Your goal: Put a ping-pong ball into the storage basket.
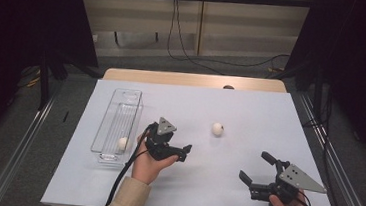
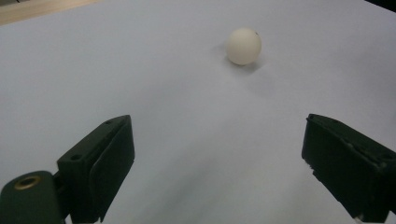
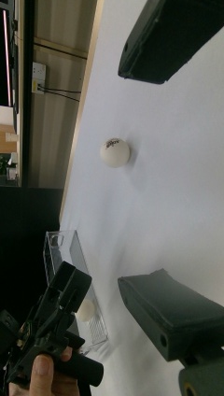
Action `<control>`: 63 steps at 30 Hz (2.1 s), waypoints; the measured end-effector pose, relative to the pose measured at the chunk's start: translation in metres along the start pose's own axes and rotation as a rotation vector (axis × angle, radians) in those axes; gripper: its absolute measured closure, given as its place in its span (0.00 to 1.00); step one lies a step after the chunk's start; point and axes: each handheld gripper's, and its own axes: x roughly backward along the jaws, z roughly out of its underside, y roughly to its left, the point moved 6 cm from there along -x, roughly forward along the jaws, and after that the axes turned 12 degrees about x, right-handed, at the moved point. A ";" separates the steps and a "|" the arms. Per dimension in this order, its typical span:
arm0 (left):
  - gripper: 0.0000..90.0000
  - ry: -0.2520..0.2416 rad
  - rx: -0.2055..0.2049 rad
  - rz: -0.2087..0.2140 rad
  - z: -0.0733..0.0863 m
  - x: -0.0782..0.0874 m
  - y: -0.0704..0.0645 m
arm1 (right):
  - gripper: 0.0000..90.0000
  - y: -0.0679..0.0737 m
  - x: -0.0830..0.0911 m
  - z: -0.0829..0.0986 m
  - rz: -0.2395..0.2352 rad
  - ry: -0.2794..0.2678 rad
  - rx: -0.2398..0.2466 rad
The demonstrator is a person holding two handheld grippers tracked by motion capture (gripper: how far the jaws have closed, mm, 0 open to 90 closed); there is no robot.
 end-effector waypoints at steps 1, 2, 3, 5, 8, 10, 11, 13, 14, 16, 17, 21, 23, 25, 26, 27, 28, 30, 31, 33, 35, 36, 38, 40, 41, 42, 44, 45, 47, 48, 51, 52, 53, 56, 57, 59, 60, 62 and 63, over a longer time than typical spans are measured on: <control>0.11 -0.001 -0.006 -0.001 0.000 0.000 0.000 | 0.02 0.000 0.000 0.000 0.000 0.001 -0.001; 0.11 -0.001 -0.003 0.004 0.000 -0.001 -0.002 | 0.02 0.000 0.000 0.000 -0.001 0.000 -0.002; 0.11 -0.001 -0.001 0.008 -0.001 -0.002 -0.002 | 0.02 0.000 0.000 0.000 -0.002 -0.001 -0.001; 0.11 -0.002 -0.005 0.007 -0.001 -0.004 -0.004 | 0.02 0.000 0.000 -0.001 -0.001 -0.001 0.000; 0.10 -0.002 -0.003 0.015 -0.001 -0.007 -0.008 | 0.02 0.000 0.000 0.000 0.002 0.002 0.002; 0.10 -0.001 -0.004 0.016 -0.001 -0.009 -0.010 | 0.02 -0.001 0.000 0.000 0.001 0.000 0.001; 0.10 0.003 -0.006 0.017 0.000 -0.011 -0.010 | 0.02 -0.001 0.000 0.000 0.003 0.002 -0.001; 0.10 0.001 -0.005 0.020 0.000 -0.013 -0.012 | 0.02 -0.001 0.000 0.000 0.004 0.000 -0.003; 0.10 0.002 -0.002 0.024 0.000 -0.015 -0.013 | 0.02 -0.001 -0.001 0.000 0.005 0.000 -0.003; 0.10 0.005 -0.005 0.021 -0.001 -0.017 -0.013 | 0.02 -0.002 -0.001 -0.001 0.006 -0.002 -0.004; 0.10 0.003 -0.004 0.022 -0.001 -0.018 -0.014 | 0.02 -0.002 -0.001 -0.001 0.007 -0.003 -0.006; 0.10 -0.007 0.001 0.020 -0.002 -0.020 -0.016 | 0.01 -0.002 -0.001 -0.001 0.009 -0.005 -0.013; 0.10 -0.004 -0.006 0.022 -0.002 -0.022 -0.017 | 0.01 -0.002 -0.001 -0.001 0.010 -0.009 -0.016; 0.10 -0.002 -0.003 0.028 -0.002 -0.023 -0.020 | 0.01 -0.003 -0.001 -0.001 0.013 -0.012 -0.020; 0.10 -0.005 -0.003 0.028 -0.002 -0.024 -0.020 | 0.01 -0.003 -0.001 -0.001 0.015 -0.014 -0.023; 0.10 -0.002 -0.010 0.028 -0.002 -0.024 -0.020 | 0.01 -0.003 -0.001 -0.001 0.014 -0.013 -0.025; 0.10 -0.002 -0.009 0.027 -0.002 -0.025 -0.020 | 0.01 -0.003 -0.001 -0.001 0.014 -0.013 -0.027; 0.10 0.000 -0.015 0.024 -0.001 -0.027 -0.020 | 0.01 -0.003 -0.001 -0.001 0.012 -0.015 -0.026; 0.10 0.005 -0.010 0.023 -0.001 -0.029 -0.021 | 0.01 -0.003 -0.001 -0.001 0.013 -0.016 -0.026; 0.10 0.005 -0.017 0.025 -0.001 -0.032 -0.022 | 0.01 -0.003 -0.001 -0.001 0.014 -0.013 -0.025; 0.10 0.008 -0.017 0.027 -0.001 -0.034 -0.024 | 0.01 -0.003 -0.001 -0.001 0.013 -0.013 -0.022; 0.10 0.009 -0.018 0.029 -0.001 -0.035 -0.025 | 0.01 -0.003 -0.001 -0.001 0.012 -0.011 -0.017; 0.10 0.005 -0.016 0.031 -0.001 -0.037 -0.027 | 0.01 -0.003 0.000 0.000 0.011 -0.010 -0.014; 0.10 0.012 -0.026 0.032 -0.001 -0.039 -0.028 | 0.01 -0.003 0.000 -0.001 0.010 -0.014 -0.018; 0.10 0.008 -0.021 0.032 -0.001 -0.041 -0.029 | 0.01 -0.003 0.000 -0.001 0.011 -0.015 -0.016; 0.10 0.010 -0.021 0.030 -0.001 -0.042 -0.029 | 0.01 -0.004 -0.001 -0.001 0.011 -0.014 -0.012; 0.10 0.009 -0.022 0.029 -0.001 -0.043 -0.030 | 0.01 -0.004 0.000 -0.001 0.009 -0.015 -0.008; 0.10 0.010 -0.023 0.029 -0.001 -0.044 -0.031 | 0.01 -0.003 0.000 -0.001 0.007 -0.018 -0.015; 0.10 0.012 -0.025 0.035 0.000 -0.045 -0.033 | 0.01 -0.003 0.000 -0.001 0.008 -0.017 -0.014; 0.10 0.011 -0.023 0.033 0.000 -0.046 -0.033 | 0.01 -0.003 0.000 -0.001 0.007 -0.017 -0.013; 0.10 0.015 -0.022 0.034 0.000 -0.049 -0.034 | 0.01 -0.003 0.000 -0.001 0.009 -0.017 -0.015; 0.10 0.019 -0.022 0.035 0.000 -0.050 -0.034 | 0.01 -0.003 0.000 -0.001 0.008 -0.015 -0.011; 0.10 0.020 -0.024 0.033 0.000 -0.051 -0.034 | 0.01 -0.003 0.000 -0.001 0.008 -0.015 -0.011; 0.10 0.013 -0.016 0.030 -0.001 -0.055 -0.034 | 0.01 -0.003 0.000 -0.001 0.007 -0.016 -0.014; 0.10 0.010 -0.009 0.033 -0.001 -0.056 -0.035 | 0.01 -0.003 0.001 -0.001 0.007 -0.017 -0.014; 0.10 0.017 -0.010 0.037 -0.001 -0.059 -0.037 | 0.01 -0.003 0.001 -0.001 0.009 -0.017 -0.013; 0.10 0.020 -0.015 0.035 -0.001 -0.060 -0.037 | 0.01 -0.003 0.001 -0.001 0.009 -0.017 -0.014; 0.10 0.021 -0.015 0.039 -0.002 -0.062 -0.040 | 0.01 -0.003 0.001 -0.001 0.008 -0.016 -0.014; 0.10 0.018 -0.014 0.040 -0.002 -0.064 -0.040 | 0.01 -0.003 0.001 -0.001 0.007 -0.016 -0.013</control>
